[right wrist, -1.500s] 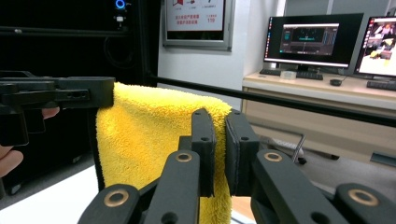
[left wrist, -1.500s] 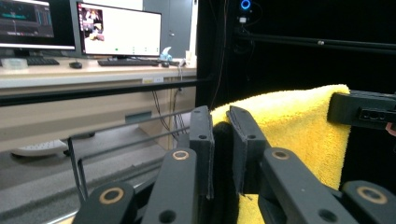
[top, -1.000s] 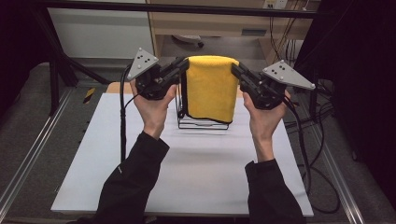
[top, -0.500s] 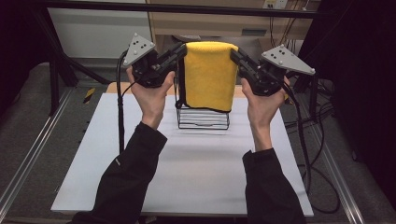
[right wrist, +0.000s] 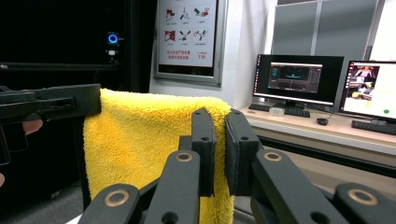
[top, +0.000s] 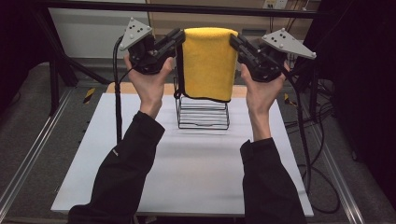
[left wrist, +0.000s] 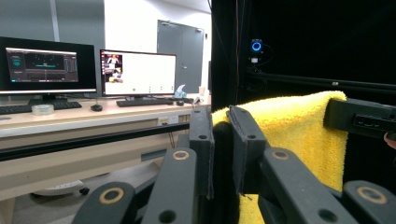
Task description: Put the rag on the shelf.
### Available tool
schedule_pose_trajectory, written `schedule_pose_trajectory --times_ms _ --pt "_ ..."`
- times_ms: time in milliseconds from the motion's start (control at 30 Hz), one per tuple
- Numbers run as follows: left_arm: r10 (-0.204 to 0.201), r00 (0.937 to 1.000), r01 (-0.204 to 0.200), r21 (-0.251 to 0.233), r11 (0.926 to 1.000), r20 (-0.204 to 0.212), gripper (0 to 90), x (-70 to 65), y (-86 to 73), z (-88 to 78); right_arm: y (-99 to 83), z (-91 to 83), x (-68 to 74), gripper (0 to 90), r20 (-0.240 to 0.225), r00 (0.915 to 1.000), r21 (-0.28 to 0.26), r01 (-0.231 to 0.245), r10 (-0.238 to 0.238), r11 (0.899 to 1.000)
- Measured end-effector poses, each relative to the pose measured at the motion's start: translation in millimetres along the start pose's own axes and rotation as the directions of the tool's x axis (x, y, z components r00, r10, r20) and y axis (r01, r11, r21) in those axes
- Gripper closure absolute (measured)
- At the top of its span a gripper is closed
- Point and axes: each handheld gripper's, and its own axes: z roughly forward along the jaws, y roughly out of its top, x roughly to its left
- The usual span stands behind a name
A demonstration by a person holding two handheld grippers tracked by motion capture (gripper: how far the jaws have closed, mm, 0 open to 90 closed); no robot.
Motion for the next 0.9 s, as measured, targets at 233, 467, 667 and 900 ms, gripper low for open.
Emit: schedule_pose_trajectory --times_ms 233,467,667,900 --pt "0.006 0.9999 -0.006 0.002 1.0000 -0.008 79.8 4.4 8.5 5.7 6.9 8.5 -3.1 83.9 0.001 1.0000 -0.008 0.002 -0.002 1.000" --pt "0.012 0.9998 -0.012 0.000 0.9999 -0.014 79.8 9.2 18.3 13.1 12.2 17.9 -8.4 83.9 0.001 1.0000 -0.022 -0.003 0.003 1.000" --pt "0.014 0.9997 -0.014 -0.002 0.9999 -0.018 79.8 15.2 23.3 22.4 15.6 26.9 -13.6 83.9 0.007 0.9999 -0.026 -0.007 0.008 1.000" --pt "0.017 0.9997 -0.017 0.003 0.9999 -0.020 79.8 21.3 27.0 30.1 20.2 35.4 -17.7 83.9 0.011 0.9999 -0.030 -0.011 0.012 0.999"
